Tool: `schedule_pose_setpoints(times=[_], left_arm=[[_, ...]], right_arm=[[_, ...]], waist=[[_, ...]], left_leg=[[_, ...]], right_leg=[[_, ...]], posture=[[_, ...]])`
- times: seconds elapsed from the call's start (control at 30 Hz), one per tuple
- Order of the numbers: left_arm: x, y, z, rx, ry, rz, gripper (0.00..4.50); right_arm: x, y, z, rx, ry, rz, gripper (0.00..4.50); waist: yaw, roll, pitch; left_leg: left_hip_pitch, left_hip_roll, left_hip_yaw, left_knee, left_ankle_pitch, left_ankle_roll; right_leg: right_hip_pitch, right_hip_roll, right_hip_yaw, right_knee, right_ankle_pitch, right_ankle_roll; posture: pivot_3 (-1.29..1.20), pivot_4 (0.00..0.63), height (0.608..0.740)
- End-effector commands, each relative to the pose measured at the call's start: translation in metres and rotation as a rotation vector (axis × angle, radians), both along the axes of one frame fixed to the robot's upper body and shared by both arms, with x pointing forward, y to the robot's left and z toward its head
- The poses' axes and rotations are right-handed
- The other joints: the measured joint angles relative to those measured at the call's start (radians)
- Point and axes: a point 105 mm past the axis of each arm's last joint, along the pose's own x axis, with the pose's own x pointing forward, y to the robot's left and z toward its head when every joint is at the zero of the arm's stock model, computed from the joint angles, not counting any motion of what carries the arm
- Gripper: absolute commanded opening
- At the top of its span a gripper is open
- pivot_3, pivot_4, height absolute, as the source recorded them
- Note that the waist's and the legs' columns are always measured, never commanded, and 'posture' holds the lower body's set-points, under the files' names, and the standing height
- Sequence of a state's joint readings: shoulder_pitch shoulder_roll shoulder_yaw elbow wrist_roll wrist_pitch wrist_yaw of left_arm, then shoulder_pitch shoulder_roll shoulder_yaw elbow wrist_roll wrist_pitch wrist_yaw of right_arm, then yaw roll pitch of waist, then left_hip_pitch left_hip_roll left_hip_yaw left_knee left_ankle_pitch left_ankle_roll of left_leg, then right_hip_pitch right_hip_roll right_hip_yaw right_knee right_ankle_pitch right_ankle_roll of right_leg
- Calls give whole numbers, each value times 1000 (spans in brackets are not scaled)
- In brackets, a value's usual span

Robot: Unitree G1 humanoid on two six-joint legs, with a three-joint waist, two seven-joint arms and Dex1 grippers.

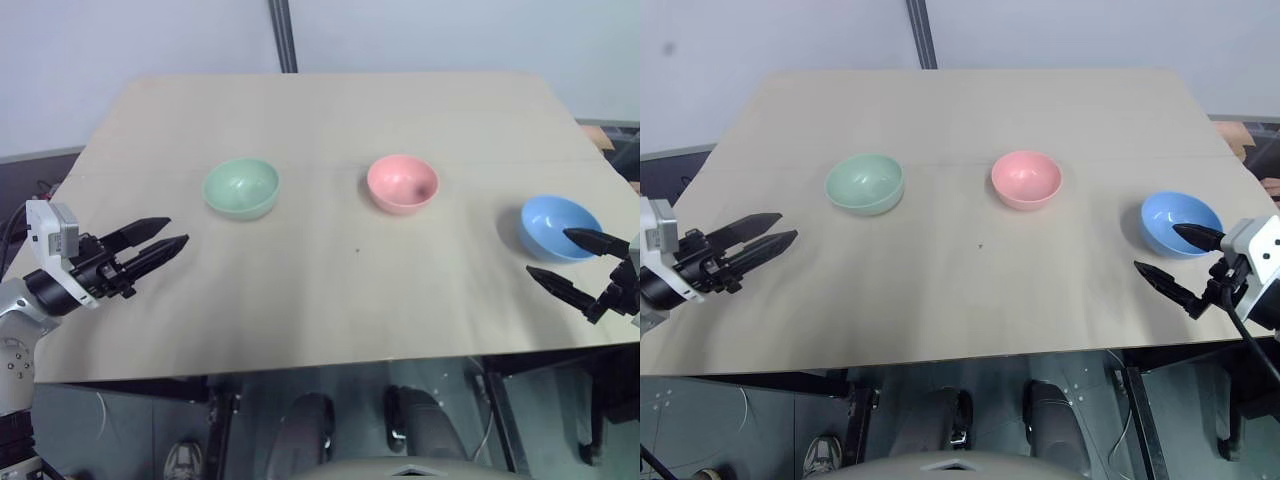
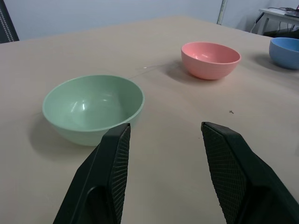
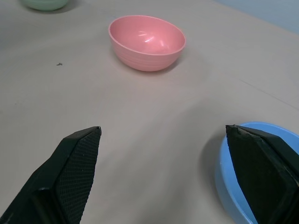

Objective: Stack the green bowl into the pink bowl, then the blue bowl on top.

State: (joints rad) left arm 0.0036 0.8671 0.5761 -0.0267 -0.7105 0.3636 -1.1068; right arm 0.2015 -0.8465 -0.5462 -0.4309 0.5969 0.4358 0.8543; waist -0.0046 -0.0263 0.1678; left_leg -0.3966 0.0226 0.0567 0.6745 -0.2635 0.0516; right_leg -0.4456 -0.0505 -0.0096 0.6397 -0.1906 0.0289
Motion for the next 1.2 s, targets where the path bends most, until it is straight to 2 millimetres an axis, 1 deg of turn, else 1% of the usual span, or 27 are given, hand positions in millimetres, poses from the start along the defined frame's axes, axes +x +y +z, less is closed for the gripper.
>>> schedule_pose_setpoints(times=[0.03,0.2,0.27,0.37,0.4,0.5,0.67,0.7,0.77,0.87,0.93,0.97,1.03,1.07,1.1,1.13,1.2], left_arm=[[0,-9,6,8,-23,-43,2543],[3,-20,6,-8,-32,-79,2543],[4,-26,7,-16,-43,-92,2543],[5,-41,10,-26,-77,-151,2543],[5,-48,11,-31,-91,-178,2543],[3,-64,4,-23,-91,-253,2543],[1,-71,1,-12,-85,-284,2543],[0,-73,1,-10,-87,-287,2543],[-2,-77,2,-8,-91,-289,2543],[-5,-81,1,5,-96,-296,2627],[-7,-84,2,0,-103,-292,2627],[-8,-84,3,-2,-104,-290,2627],[-11,-84,2,-2,-102,-283,2627],[-12,-84,1,-2,-98,-278,2627],[-13,-83,1,-3,-96,-273,2627],[-13,-83,0,-6,-92,-267,2627],[-14,-81,-4,-11,-83,-257,2627]], right_arm=[[3,7,10,-11,-44,8,4500],[18,10,6,-61,-86,-48,4500],[25,17,3,-78,-90,-46,4500],[44,32,-2,-194,-113,-40,4500],[52,42,-5,-222,-116,-13,4500],[83,87,-15,-244,-111,149,4500],[134,148,-28,-338,-137,297,4500],[143,157,-31,-366,-141,316,4500],[157,165,-37,-398,-130,334,4500],[167,165,-45,-435,-94,364,3761],[170,163,-47,-451,-87,374,2794],[171,163,-47,-462,-93,379,2472],[173,163,-44,-469,-110,384,1359],[173,164,-42,-470,-121,391,946],[173,164,-40,-471,-131,396,399],[173,166,-38,-477,-150,400,72],[169,171,-31,-502,-193,433,72]], waist=[[0,0,0],[-1,0,0],[-3,0,0],[-6,0,0],[-7,0,0],[-14,-2,0],[-23,-2,1],[-25,-2,1],[-24,-3,2],[-7,-3,2],[-4,-3,2],[-6,-3,2],[-10,-3,2],[-11,-3,2],[-12,-2,2],[-13,-2,2],[-13,-3,2]], left_leg=[[0,0,0,0,0,0],[0,0,0,0,0,0],[0,0,0,0,0,0],[0,0,1,0,0,0],[0,0,1,0,0,0],[0,0,2,0,0,0],[1,0,2,0,0,0],[0,1,3,0,0,0],[-1,0,2,0,0,0],[-3,-1,0,0,0,0],[-5,-3,0,0,1,-1],[-5,-3,0,0,1,-1],[-5,-4,1,0,1,-1],[-5,-4,1,0,1,-1],[-5,-4,1,0,1,-1],[-4,-3,1,0,0,-1],[-3,-2,2,0,0,0]], right_leg=[[0,0,0,0,0,0],[0,0,0,0,0,0],[0,0,0,0,0,0],[0,0,1,0,0,0],[-1,0,1,0,0,0],[-1,1,2,1,0,0],[-2,3,3,2,3,-4],[-3,4,3,2,3,-4],[-3,3,2,2,3,-5],[-3,0,1,1,5,-2],[-3,-2,0,-3,5,-1],[-2,-3,0,-3,5,-1],[-2,-4,0,-5,6,-1],[-2,-4,0,-5,6,-1],[-2,-4,0,-5,6,-1],[-2,-4,1,-4,6,-1],[-1,-2,1,-3,5,-2]], posture=[[0,150,740],[0,150,740],[0,150,740],[0,150,740],[0,150,740],[0,150,740],[0,150,740],[0,150,740],[0,150,740],[0,150,740],[0,150,740],[0,150,740],[0,150,740],[0,150,740],[0,150,740],[0,150,740],[0,150,740]])
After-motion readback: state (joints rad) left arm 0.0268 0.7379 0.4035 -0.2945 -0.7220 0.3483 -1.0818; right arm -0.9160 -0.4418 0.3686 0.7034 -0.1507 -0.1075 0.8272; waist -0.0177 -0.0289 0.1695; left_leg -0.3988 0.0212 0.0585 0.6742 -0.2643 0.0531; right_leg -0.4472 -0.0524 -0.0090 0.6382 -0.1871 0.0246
